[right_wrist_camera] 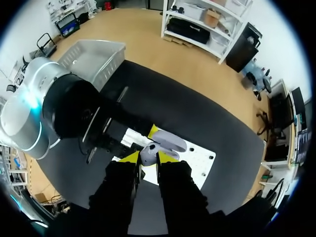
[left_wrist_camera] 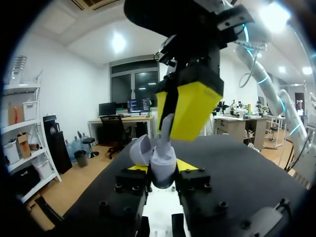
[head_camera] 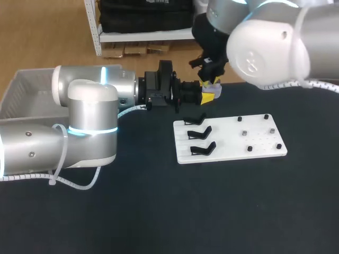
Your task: Pick up each earbud case from the left stands, insert the matching earbuds, close the lid, and place the case in the box.
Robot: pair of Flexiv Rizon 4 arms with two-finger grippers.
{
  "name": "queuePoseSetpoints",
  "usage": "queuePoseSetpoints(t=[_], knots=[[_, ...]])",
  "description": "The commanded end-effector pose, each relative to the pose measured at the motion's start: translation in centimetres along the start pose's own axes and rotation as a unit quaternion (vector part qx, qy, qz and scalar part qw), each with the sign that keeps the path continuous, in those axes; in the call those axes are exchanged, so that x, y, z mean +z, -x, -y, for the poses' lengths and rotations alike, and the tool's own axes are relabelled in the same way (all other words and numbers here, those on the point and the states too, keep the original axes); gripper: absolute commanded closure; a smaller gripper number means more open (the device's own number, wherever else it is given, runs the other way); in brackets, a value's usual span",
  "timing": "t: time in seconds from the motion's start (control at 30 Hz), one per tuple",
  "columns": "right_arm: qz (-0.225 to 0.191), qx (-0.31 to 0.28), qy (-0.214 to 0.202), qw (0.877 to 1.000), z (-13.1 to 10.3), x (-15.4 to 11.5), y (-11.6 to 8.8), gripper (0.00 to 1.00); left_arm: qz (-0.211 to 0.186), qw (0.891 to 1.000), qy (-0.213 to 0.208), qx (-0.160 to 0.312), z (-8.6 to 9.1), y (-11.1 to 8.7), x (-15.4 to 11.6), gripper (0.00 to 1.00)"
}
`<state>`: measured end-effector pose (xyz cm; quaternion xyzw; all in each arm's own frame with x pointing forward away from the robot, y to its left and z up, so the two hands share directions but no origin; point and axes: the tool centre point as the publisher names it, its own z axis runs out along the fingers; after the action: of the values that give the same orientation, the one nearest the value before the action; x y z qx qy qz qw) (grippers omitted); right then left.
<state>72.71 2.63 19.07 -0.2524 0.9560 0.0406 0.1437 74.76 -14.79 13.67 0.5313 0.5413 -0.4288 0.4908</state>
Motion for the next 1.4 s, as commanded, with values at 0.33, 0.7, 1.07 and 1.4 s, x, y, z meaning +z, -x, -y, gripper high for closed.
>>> queuePoseSetpoints(t=[0.33, 0.7, 1.07, 1.4], knots=[[-0.006, -0.007, -0.015, 1.000, 0.5, 0.0, 0.1, 1.00, 0.004, 1.000, 0.004, 0.002, 0.2, -0.1, 0.0, 1.00], [-0.015, -0.014, -0.020, 1.000, 0.7, 0.6, -0.2, 1.00, 0.004, 1.000, 0.004, 0.002, 0.2, -0.1, 0.0, 1.00], [-0.021, -0.014, -0.018, 1.000, 0.5, 1.2, -0.3, 1.00, 0.004, 1.000, 0.004, 0.002, 0.2, -0.1, 0.0, 1.00], [-0.033, -0.022, -0.021, 0.999, 0.5, 1.9, -0.5, 1.00, 0.004, 1.000, 0.004, 0.002, 0.2, -0.1, 0.0, 1.00]])
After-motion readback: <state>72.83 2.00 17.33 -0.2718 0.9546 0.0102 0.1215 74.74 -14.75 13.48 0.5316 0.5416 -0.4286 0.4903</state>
